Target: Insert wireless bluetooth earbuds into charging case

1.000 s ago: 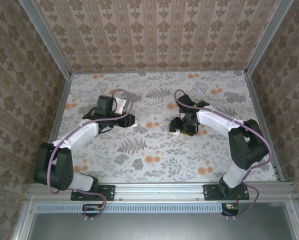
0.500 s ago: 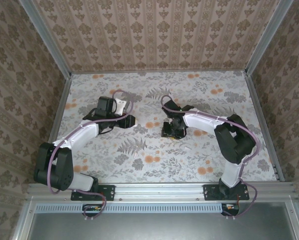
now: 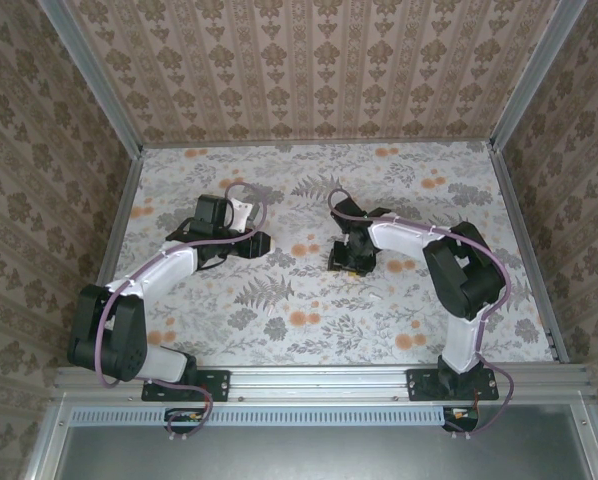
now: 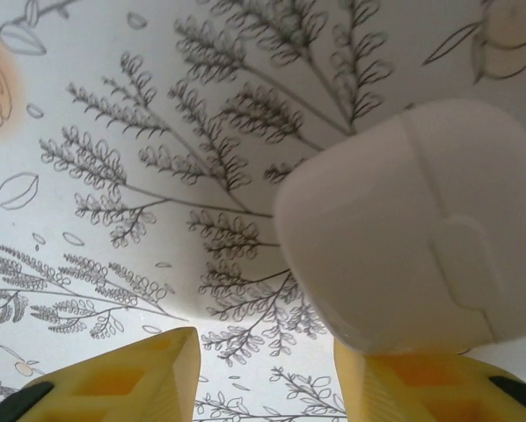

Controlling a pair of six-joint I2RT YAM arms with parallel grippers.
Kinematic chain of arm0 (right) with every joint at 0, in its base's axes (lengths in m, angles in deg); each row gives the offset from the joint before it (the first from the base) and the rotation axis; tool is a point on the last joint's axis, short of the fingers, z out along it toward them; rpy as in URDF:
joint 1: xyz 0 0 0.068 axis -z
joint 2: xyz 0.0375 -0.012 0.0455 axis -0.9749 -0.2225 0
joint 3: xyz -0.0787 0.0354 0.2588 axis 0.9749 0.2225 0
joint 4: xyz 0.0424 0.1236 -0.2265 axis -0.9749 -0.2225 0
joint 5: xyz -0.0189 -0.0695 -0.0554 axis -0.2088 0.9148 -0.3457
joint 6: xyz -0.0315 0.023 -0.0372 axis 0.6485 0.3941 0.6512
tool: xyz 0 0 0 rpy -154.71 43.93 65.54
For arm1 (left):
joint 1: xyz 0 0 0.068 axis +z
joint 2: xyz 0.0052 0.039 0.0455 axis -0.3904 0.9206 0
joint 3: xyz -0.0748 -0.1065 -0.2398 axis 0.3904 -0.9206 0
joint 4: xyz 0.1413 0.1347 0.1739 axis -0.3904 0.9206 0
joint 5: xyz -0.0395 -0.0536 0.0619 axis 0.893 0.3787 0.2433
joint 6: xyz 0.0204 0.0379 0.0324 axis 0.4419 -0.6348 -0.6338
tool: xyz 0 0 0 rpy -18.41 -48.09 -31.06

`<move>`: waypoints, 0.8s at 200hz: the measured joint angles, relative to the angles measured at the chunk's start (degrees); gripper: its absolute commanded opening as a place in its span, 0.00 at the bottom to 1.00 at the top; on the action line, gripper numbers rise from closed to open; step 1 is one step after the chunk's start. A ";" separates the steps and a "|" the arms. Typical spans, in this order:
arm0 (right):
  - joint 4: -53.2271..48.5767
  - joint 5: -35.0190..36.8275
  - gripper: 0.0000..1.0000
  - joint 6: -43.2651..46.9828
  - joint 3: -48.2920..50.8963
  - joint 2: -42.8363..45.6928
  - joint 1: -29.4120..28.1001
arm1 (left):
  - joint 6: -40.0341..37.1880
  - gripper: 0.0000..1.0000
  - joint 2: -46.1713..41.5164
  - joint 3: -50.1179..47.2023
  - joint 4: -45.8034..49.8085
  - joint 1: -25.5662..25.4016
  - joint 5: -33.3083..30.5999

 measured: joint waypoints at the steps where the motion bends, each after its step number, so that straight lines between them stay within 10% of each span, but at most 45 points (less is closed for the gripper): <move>1: 0.00 -0.02 0.48 0.02 0.00 0.02 0.09 | 0.00 0.43 0.00 0.00 0.00 0.00 0.00; 160: -6.71 6.08 0.64 4.24 -4.72 0.87 4.26 | 0.02 0.43 0.59 0.02 0.00 0.00 0.00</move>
